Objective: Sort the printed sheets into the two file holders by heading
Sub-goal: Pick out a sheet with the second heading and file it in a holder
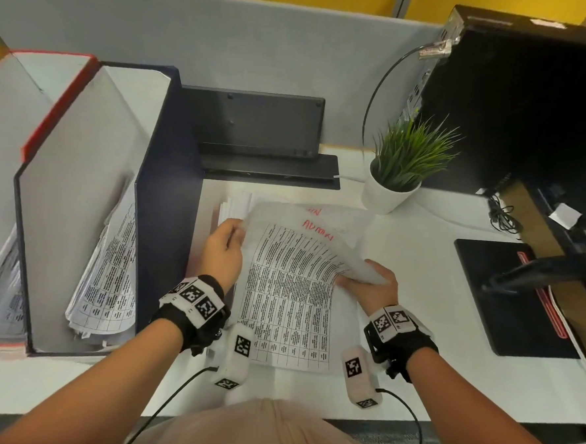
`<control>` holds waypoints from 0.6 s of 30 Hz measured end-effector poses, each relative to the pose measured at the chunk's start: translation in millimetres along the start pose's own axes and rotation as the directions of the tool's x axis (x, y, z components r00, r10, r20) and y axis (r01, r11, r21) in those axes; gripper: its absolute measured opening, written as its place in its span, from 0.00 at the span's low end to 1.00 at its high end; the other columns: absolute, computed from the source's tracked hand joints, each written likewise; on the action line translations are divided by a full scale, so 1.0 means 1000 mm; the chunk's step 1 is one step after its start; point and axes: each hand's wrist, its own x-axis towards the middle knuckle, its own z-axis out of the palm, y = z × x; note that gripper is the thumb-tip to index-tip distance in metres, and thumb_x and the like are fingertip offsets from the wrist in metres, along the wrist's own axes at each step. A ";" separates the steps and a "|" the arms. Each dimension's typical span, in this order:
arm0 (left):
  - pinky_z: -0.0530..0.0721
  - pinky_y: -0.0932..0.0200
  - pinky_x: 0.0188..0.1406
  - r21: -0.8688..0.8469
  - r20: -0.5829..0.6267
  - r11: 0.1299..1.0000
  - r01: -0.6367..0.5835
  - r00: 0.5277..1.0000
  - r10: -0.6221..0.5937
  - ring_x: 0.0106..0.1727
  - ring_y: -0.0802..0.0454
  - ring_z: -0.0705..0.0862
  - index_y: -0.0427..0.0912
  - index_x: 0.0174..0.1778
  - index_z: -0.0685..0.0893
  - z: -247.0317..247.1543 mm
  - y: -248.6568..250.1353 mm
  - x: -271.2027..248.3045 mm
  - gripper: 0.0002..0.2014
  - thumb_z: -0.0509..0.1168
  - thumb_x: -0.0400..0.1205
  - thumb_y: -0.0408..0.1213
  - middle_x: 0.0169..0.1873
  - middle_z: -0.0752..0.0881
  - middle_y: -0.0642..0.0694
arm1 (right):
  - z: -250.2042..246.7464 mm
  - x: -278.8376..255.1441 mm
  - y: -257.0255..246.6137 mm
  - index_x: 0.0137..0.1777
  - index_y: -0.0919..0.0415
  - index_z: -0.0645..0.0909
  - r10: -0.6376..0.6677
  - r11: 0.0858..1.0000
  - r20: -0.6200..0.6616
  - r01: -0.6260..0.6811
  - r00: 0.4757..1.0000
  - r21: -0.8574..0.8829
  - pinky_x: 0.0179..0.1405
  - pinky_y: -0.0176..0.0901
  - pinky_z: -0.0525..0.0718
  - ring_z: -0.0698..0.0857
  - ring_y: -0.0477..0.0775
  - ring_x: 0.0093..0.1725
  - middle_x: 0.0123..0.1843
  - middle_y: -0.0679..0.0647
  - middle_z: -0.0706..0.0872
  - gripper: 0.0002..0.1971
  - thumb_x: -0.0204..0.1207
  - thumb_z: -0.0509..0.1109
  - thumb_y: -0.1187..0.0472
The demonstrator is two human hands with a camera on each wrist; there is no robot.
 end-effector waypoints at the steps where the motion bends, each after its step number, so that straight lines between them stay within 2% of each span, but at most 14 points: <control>1: 0.82 0.52 0.46 -0.026 0.010 1.000 0.005 1.000 -0.004 0.43 0.48 0.82 0.46 0.41 0.80 -0.001 0.002 0.000 0.12 0.54 0.86 0.31 0.40 0.84 0.44 | -0.001 0.000 -0.002 0.49 0.71 0.81 0.000 1.000 -0.033 0.000 0.999 0.005 0.47 0.46 0.83 0.83 0.55 0.44 0.44 0.61 0.87 0.22 0.57 0.84 0.67; 3: 0.79 0.56 0.45 -0.055 0.033 0.998 -0.011 0.999 0.013 0.41 0.52 0.79 0.44 0.40 0.78 -0.001 0.006 0.001 0.12 0.53 0.86 0.29 0.39 0.82 0.47 | -0.003 0.001 -0.005 0.63 0.67 0.76 -0.034 0.999 -0.065 0.036 0.997 0.030 0.57 0.49 0.83 0.84 0.54 0.53 0.55 0.58 0.85 0.34 0.55 0.85 0.69; 4: 0.79 0.57 0.46 -0.059 0.058 0.998 -0.017 0.998 0.021 0.42 0.52 0.79 0.40 0.42 0.78 0.000 0.009 0.002 0.11 0.53 0.85 0.28 0.40 0.82 0.46 | -0.005 0.003 -0.006 0.64 0.66 0.74 -0.042 0.998 -0.053 0.044 0.998 0.038 0.58 0.49 0.83 0.84 0.55 0.55 0.57 0.57 0.85 0.36 0.55 0.84 0.70; 6: 0.79 0.60 0.46 -0.096 0.121 0.995 0.005 0.993 0.007 0.44 0.51 0.80 0.38 0.42 0.79 0.000 0.014 0.002 0.11 0.53 0.85 0.26 0.41 0.82 0.45 | -0.009 0.004 -0.006 0.57 0.67 0.80 -0.034 0.999 0.000 0.034 0.999 0.031 0.54 0.47 0.83 0.86 0.57 0.53 0.55 0.60 0.87 0.27 0.58 0.83 0.71; 8: 0.81 0.59 0.45 -0.202 0.171 0.973 0.109 0.982 -0.075 0.44 0.48 0.82 0.36 0.38 0.80 0.000 0.018 0.005 0.13 0.53 0.82 0.23 0.41 0.83 0.41 | -0.010 0.001 -0.003 0.49 0.67 0.85 -0.016 1.000 -0.001 0.016 1.000 -0.017 0.47 0.44 0.82 0.86 0.57 0.47 0.48 0.62 0.89 0.17 0.60 0.82 0.70; 10: 0.83 0.60 0.40 -0.258 0.166 0.941 0.219 0.969 -0.180 0.41 0.48 0.82 0.34 0.37 0.82 0.000 0.019 0.012 0.13 0.53 0.79 0.25 0.39 0.85 0.40 | -0.011 -0.003 0.003 0.40 0.66 0.87 -0.038 0.999 -0.024 0.038 0.999 -0.018 0.42 0.43 0.82 0.84 0.55 0.41 0.40 0.60 0.88 0.08 0.62 0.80 0.71; 11: 0.81 0.61 0.37 -0.257 0.140 0.929 0.266 0.962 -0.236 0.38 0.48 0.82 0.33 0.38 0.83 0.000 0.017 0.016 0.12 0.55 0.79 0.27 0.38 0.85 0.41 | -0.011 -0.005 0.006 0.35 0.64 0.86 -0.047 0.999 -0.014 0.047 0.999 0.011 0.38 0.39 0.81 0.82 0.54 0.39 0.35 0.58 0.87 0.06 0.63 0.78 0.74; 12: 0.79 0.61 0.33 -0.253 0.105 0.914 0.316 0.949 -0.299 0.35 0.48 0.81 0.33 0.40 0.84 0.000 0.013 0.020 0.11 0.56 0.79 0.28 0.37 0.84 0.41 | -0.012 -0.005 0.009 0.31 0.62 0.84 -0.021 0.999 0.002 0.021 1.000 0.032 0.34 0.34 0.80 0.81 0.54 0.36 0.31 0.54 0.85 0.09 0.65 0.75 0.76; 13: 0.78 0.61 0.30 -0.223 0.065 0.903 0.367 0.930 -0.362 0.31 0.48 0.79 0.33 0.41 0.84 0.001 0.008 0.024 0.09 0.58 0.79 0.29 0.34 0.83 0.41 | -0.013 -0.004 0.011 0.29 0.61 0.83 0.054 0.996 0.027 -0.056 0.998 0.070 0.28 0.30 0.79 0.80 0.53 0.33 0.27 0.51 0.84 0.11 0.67 0.73 0.75; 15: 0.80 0.58 0.29 -0.013 0.010 0.906 0.422 0.907 -0.422 0.28 0.47 0.79 0.34 0.36 0.83 0.000 -0.003 0.028 0.08 0.64 0.79 0.31 0.28 0.82 0.41 | -0.012 -0.001 0.014 0.26 0.58 0.82 0.262 0.947 0.080 -0.272 0.962 0.172 0.22 0.30 0.79 0.81 0.48 0.27 0.21 0.46 0.82 0.10 0.64 0.75 0.69; 17: 0.82 0.58 0.31 0.232 0.024 0.876 0.422 0.898 -0.439 0.26 0.49 0.80 0.38 0.29 0.83 -0.001 -0.011 0.028 0.12 0.74 0.73 0.40 0.25 0.84 0.43 | -0.010 -0.001 0.016 0.16 0.56 0.80 0.335 0.882 0.089 -0.345 0.938 0.322 0.20 0.33 0.77 0.80 0.48 0.21 0.17 0.47 0.81 0.09 0.51 0.75 0.66; 18: 0.82 0.60 0.31 0.316 0.037 0.859 0.403 0.899 -0.436 0.26 0.50 0.82 0.40 0.27 0.83 -0.001 -0.013 0.027 0.13 0.77 0.70 0.43 0.25 0.85 0.45 | -0.008 0.000 0.017 0.13 0.59 0.79 0.353 0.847 0.091 -0.360 0.931 0.390 0.20 0.33 0.77 0.79 0.50 0.19 0.17 0.49 0.80 0.09 0.48 0.73 0.68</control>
